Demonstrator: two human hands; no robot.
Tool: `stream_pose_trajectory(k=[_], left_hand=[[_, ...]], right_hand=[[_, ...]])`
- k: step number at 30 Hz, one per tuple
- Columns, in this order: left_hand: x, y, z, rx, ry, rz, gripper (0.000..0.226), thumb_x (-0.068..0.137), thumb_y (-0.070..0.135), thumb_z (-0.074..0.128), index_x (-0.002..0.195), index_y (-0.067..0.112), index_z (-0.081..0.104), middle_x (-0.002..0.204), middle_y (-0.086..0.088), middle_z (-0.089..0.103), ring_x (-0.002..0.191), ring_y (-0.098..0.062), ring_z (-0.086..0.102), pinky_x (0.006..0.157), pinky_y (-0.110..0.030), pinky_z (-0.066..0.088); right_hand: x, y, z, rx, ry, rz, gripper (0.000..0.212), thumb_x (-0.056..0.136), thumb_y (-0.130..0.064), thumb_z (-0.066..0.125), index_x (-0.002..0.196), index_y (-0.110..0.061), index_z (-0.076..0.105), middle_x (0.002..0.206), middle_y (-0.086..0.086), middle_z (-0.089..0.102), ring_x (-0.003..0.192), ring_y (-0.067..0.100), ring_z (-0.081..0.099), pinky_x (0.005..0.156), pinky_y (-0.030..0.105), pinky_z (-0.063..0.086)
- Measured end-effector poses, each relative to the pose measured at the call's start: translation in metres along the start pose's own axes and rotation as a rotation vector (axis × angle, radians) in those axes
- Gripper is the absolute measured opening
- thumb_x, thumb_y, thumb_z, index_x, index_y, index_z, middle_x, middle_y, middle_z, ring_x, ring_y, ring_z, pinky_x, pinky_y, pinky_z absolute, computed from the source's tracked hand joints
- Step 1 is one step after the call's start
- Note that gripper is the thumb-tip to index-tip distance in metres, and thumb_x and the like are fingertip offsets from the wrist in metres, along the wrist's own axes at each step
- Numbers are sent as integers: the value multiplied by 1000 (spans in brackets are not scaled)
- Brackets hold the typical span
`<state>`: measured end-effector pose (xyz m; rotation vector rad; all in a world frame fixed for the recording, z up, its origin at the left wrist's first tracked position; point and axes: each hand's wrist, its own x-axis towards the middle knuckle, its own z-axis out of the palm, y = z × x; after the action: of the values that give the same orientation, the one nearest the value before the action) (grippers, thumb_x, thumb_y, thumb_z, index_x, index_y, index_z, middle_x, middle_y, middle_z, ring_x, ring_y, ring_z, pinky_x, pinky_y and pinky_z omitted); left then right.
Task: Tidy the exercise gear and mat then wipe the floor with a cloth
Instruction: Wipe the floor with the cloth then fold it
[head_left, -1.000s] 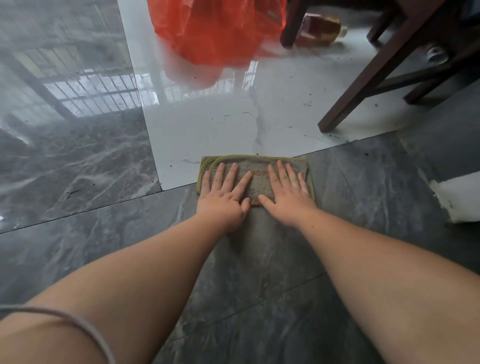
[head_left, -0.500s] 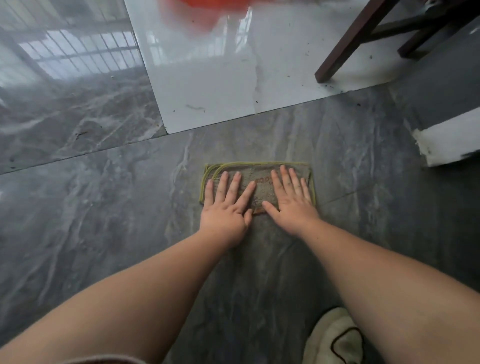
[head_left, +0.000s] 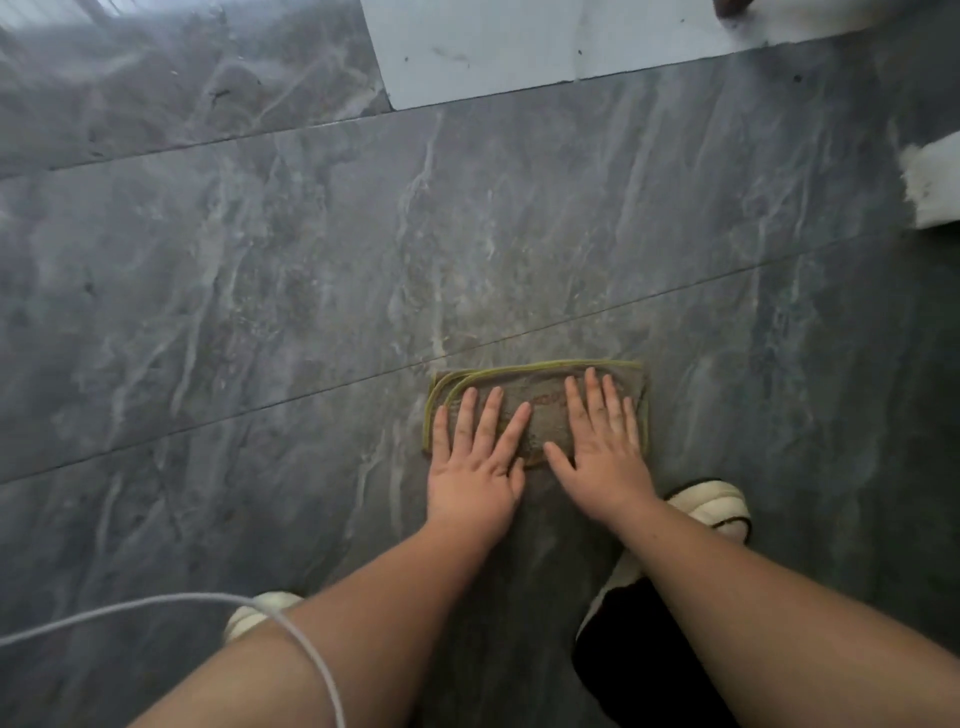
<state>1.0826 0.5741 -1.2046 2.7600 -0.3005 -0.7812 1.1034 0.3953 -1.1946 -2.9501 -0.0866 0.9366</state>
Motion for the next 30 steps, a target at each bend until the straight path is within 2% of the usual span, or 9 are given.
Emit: stream_pose_trajectory(k=[4, 5, 7, 15, 18, 23, 30], left_hand=[[-38, -18, 22, -10, 26, -7, 71, 92, 50, 37, 156, 36, 10, 162, 0, 1, 151, -31, -3, 120, -57, -8], [-48, -22, 28, -4, 30, -11, 71, 91, 50, 39, 156, 35, 15, 162, -1, 5, 151, -32, 1, 120, -57, -5], [-67, -30, 40, 17, 38, -20, 70, 91, 49, 39, 156, 35, 19, 163, -1, 6, 151, -33, 1, 120, -58, -2], [-84, -21, 39, -41, 92, -61, 75, 88, 49, 41, 156, 30, 16, 163, -10, 4, 152, -33, 3, 119, -60, 3], [-72, -10, 38, -65, 132, -100, 71, 90, 51, 38, 155, 33, 17, 164, -8, 5, 152, -34, 4, 119, -60, 0], [-58, -16, 47, -57, 162, -162, 70, 91, 52, 38, 155, 37, 15, 164, -3, 2, 153, -30, -5, 119, -58, 2], [-20, -43, 19, -71, 214, -237, 68, 90, 57, 35, 153, 42, 13, 165, -3, 12, 151, -29, 8, 119, -58, 1]], right_hand=[[-34, -17, 23, 37, 11, -33, 86, 86, -57, 30, 156, -24, -7, 165, 3, -13, 152, 21, -16, 122, 47, -5], [-41, -20, 28, 42, 15, -49, 85, 86, -55, 33, 157, -23, -3, 165, 4, -10, 152, 21, -14, 122, 47, -4], [-53, -29, 37, 45, 15, -78, 84, 86, -52, 36, 158, -23, 3, 166, 4, -5, 153, 21, -10, 122, 47, -1], [-62, -47, 48, 52, 24, -30, 84, 86, -51, 34, 157, -24, -2, 165, 3, -8, 153, 22, -9, 122, 47, -6], [-60, -52, 47, 74, 37, -8, 82, 85, -50, 34, 156, -27, 0, 164, 2, -9, 152, 21, -10, 121, 46, -9], [-48, -57, 48, 68, 82, -19, 78, 86, -48, 39, 156, -32, 9, 166, 4, 3, 153, 26, -1, 121, 49, -9], [2, -68, 28, 0, 188, -114, 74, 86, -50, 41, 155, -32, 20, 164, 8, 18, 151, 29, 12, 121, 55, 3]])
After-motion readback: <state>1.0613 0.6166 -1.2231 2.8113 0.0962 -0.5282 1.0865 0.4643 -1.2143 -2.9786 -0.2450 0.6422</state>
